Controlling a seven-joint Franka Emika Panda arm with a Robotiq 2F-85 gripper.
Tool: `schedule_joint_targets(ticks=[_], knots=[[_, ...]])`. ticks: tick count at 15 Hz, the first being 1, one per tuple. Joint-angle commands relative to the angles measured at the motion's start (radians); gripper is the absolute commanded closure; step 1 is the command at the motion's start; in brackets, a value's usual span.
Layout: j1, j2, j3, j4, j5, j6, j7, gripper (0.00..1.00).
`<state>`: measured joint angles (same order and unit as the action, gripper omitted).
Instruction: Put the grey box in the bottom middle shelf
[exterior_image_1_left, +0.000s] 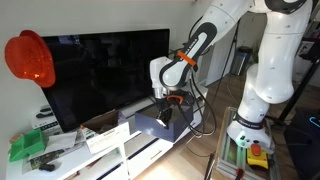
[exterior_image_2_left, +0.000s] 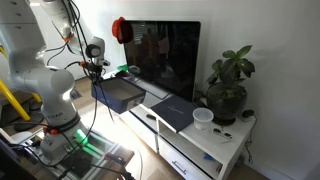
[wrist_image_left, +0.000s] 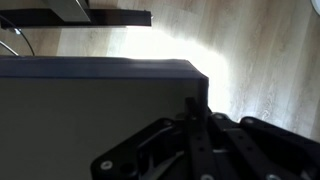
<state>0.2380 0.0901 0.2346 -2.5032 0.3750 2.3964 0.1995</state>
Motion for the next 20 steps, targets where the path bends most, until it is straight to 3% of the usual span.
schedule_joint_targets(ticks=[1,9,20], knots=[[-0.008,-0.085,0.007,-0.056,0.095,-0.066,-0.011,0.99],[-0.022,-0.019,-0.015,-0.074,0.220,-0.167,-0.097,0.99],[-0.081,0.249,-0.021,0.030,0.164,-0.150,-0.255,0.99]])
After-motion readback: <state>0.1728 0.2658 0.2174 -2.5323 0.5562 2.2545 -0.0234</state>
